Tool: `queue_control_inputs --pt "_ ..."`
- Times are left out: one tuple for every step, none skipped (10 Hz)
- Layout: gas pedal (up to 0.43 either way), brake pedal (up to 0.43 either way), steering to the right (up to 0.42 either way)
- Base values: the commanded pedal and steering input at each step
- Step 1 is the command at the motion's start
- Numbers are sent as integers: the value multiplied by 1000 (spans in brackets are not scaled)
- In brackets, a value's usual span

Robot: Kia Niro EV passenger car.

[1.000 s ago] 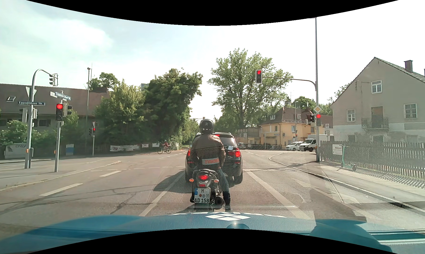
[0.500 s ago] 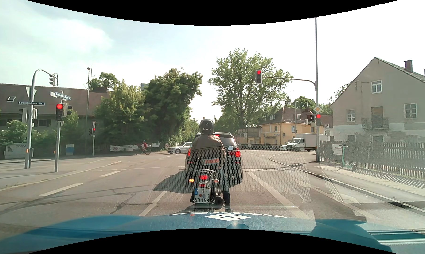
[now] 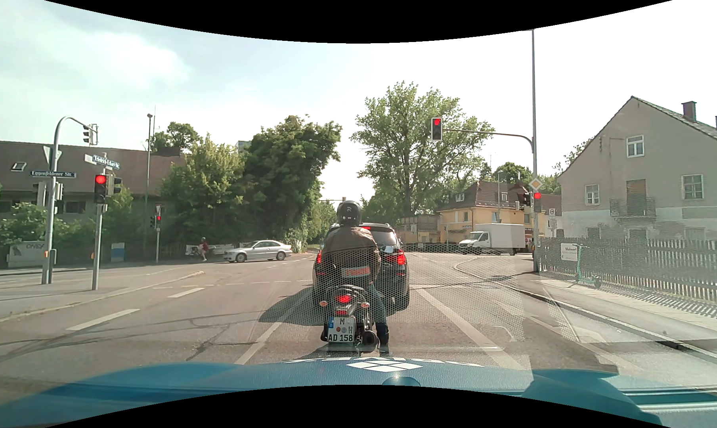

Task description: Follow the waypoints while adhering to traffic rules and regulations

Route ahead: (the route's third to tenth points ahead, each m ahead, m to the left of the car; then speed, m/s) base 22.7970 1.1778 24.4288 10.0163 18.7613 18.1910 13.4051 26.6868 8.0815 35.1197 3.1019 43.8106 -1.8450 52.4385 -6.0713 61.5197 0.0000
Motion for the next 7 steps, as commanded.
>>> queue_control_inputs --pt "0 317 -11" --pt "0 317 -11" --pt "0 317 -11" --pt "0 317 -11" --pt "0 317 -11" --pt "0 317 -11" --pt "0 317 -11"
